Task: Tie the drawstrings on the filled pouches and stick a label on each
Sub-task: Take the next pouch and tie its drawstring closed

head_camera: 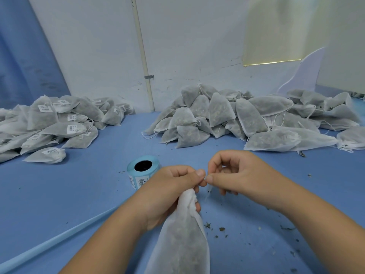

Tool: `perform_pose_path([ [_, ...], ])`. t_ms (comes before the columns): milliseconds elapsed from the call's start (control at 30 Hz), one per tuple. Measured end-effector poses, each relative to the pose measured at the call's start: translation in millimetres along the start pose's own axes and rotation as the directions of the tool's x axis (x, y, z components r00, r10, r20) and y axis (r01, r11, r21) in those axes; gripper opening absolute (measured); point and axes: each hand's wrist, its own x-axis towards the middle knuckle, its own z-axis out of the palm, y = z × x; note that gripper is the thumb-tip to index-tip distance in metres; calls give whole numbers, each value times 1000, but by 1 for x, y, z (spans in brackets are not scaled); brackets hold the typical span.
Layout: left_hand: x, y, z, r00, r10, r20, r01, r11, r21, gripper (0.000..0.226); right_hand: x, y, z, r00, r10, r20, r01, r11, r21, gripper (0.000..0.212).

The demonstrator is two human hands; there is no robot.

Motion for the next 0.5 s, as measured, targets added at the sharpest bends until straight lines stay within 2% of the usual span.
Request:
perform_pose_path([
  [167,1,-2,1,999,39,-32,-37,998,41,23,1,-1,5,1000,-5,-3,5,1000,-25,1],
  [367,3,-5,3,989,112,-97,-96,982,160,25,1,2,7,998,-9,-70,-1,991,-132,10],
  [500,3,-5,2,985,121,-121,-101,981,166,25,1,3,8,992,-25,-126,7,990,-143,15],
])
